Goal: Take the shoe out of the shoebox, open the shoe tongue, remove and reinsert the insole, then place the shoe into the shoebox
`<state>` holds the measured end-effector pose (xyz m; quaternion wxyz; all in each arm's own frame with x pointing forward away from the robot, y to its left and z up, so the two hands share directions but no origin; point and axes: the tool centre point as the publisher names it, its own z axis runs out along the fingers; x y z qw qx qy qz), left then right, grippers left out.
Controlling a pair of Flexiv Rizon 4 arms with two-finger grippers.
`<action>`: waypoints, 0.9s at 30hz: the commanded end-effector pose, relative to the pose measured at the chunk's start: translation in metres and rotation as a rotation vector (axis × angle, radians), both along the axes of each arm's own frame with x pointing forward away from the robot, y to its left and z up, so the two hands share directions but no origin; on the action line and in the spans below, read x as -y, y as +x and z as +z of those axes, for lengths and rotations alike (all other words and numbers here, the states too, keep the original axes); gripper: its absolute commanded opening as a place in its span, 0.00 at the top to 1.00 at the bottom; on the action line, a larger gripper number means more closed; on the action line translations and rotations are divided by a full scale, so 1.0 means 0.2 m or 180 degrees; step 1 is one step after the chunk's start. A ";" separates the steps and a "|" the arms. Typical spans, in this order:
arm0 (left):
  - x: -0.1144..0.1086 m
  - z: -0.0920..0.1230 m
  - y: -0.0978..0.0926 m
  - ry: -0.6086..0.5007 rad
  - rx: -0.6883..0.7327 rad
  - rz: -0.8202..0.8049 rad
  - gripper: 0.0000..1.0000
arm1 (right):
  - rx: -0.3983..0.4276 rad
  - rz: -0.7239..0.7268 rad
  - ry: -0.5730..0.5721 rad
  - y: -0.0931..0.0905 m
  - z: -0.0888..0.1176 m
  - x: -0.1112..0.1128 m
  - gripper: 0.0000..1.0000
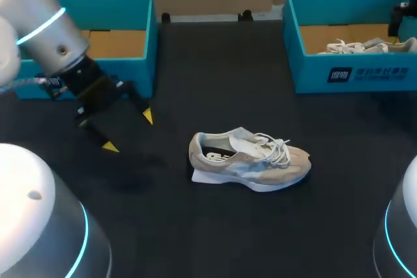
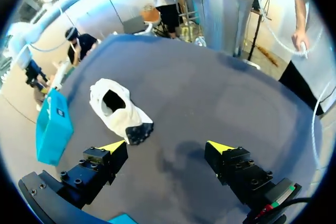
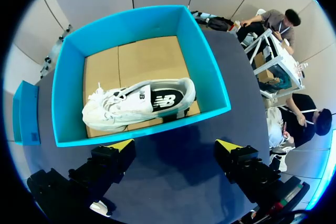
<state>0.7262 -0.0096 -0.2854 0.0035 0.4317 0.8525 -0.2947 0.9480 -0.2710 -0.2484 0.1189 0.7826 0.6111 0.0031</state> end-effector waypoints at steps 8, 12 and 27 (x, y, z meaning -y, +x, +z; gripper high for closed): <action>-0.01 -0.02 -0.01 -0.0457 0.0256 0.0281 0.00 | 0.0002 0.0000 0.0000 0.00 0.00 0.00 0.00; -0.01 -0.02 -0.01 -0.0457 0.0256 0.0281 0.00 | 0.0002 0.0000 0.0000 0.00 0.00 0.00 0.00; -0.12 -0.12 -0.07 -0.0899 -0.0430 0.1276 0.00 | 0.0002 0.0000 0.0000 0.00 0.00 0.00 0.00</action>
